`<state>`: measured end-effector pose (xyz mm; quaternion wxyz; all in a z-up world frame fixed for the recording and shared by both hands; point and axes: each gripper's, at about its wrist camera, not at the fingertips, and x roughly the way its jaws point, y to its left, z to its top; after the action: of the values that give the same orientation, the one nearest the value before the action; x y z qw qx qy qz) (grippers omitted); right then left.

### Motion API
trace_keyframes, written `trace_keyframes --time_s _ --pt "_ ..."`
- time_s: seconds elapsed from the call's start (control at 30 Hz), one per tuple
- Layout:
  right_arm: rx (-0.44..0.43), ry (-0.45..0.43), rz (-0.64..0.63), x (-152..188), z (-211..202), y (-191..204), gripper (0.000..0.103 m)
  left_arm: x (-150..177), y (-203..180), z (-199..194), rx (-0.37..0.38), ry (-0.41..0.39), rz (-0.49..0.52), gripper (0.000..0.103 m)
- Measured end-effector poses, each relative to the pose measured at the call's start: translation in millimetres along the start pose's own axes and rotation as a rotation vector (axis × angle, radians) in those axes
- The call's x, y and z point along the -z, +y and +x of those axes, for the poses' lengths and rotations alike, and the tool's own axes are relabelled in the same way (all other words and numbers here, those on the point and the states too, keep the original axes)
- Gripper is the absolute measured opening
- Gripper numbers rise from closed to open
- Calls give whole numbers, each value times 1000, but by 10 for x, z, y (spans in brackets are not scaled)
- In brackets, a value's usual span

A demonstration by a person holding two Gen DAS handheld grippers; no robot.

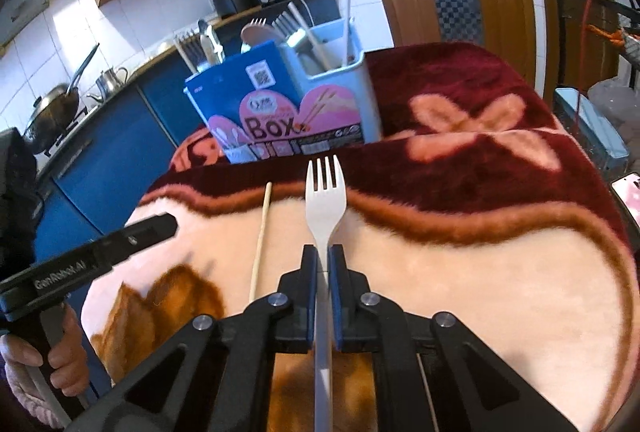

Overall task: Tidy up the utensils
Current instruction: 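Grasp the last wooden chopstick with the left tool while the right tool lifts the white fork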

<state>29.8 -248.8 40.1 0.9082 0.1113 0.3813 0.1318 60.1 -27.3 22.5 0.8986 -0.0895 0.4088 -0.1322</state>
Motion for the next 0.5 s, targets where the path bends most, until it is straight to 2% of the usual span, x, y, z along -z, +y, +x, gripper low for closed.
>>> trace_keyframes --time_s 0.33,0.5 --pt "-28 -53 54 24 -188 -203 8 43 -329 297 89 138 12 27" --pt "-36 -70 69 40 -255 -287 8 20 -432 475 97 211 17 27"
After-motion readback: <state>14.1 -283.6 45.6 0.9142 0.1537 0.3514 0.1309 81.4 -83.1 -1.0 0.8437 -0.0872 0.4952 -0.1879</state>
